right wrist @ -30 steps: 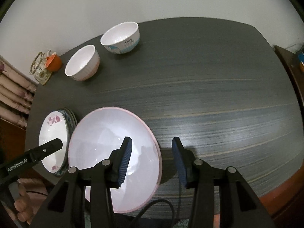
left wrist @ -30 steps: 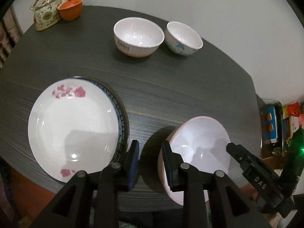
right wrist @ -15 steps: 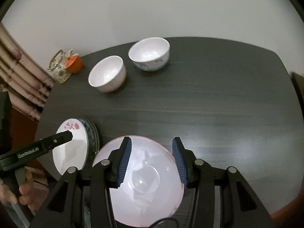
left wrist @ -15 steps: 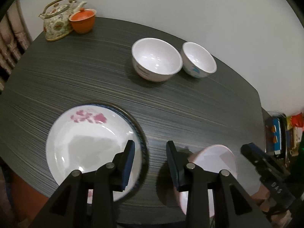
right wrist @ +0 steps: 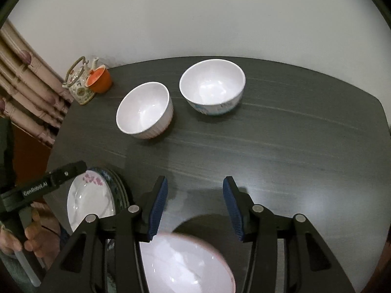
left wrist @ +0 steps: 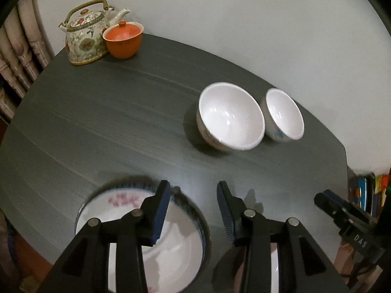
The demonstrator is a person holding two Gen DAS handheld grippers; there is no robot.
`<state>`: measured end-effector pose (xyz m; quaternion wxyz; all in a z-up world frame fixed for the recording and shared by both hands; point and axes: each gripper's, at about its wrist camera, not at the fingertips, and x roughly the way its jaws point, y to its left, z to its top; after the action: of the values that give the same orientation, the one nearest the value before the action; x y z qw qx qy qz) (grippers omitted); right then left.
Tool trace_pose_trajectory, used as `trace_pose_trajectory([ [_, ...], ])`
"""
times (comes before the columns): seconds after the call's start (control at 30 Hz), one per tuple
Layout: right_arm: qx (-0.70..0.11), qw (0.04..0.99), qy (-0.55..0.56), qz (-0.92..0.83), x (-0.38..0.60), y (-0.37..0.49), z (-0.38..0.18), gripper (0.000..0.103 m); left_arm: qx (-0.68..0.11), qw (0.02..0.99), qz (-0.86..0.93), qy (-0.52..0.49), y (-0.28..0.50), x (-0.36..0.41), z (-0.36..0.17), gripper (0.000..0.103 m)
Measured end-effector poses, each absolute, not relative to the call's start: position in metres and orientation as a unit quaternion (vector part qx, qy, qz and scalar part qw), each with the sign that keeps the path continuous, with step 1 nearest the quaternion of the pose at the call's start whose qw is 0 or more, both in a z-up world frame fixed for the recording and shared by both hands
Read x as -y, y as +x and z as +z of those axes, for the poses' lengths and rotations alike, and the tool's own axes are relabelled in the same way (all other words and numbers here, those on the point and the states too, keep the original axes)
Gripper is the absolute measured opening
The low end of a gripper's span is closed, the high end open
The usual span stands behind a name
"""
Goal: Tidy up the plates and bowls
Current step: 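Open the right tool to release the pink bowl on the table, then move the right tool to the large white bowl and grip its rim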
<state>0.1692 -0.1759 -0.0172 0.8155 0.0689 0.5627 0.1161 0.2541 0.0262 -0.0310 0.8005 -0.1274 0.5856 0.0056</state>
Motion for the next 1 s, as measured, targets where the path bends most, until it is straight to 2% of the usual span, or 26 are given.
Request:
trace_pose_trajectory([
  [0.67, -0.627, 0.757, 0.098, 0.152, 0.125, 0.289, -0.075, 0.045, -0.603, 0.776, -0.007, -0.184, 0.357, -0.030, -0.082, 0.040],
  [0.9, -0.641, 0.746, 0.101, 0.147, 0.114, 0.307, -0.092, 0.045, -0.613, 0.770, -0.008, -0.176, 0.361, -0.020, -0.095, 0.040],
  [1.0, -0.646, 0.743, 0.095, 0.147, 0.109, 0.309, -0.097, 0.041, -0.613, 0.771, -0.001, -0.174, 0.362, -0.016, -0.098, 0.040],
])
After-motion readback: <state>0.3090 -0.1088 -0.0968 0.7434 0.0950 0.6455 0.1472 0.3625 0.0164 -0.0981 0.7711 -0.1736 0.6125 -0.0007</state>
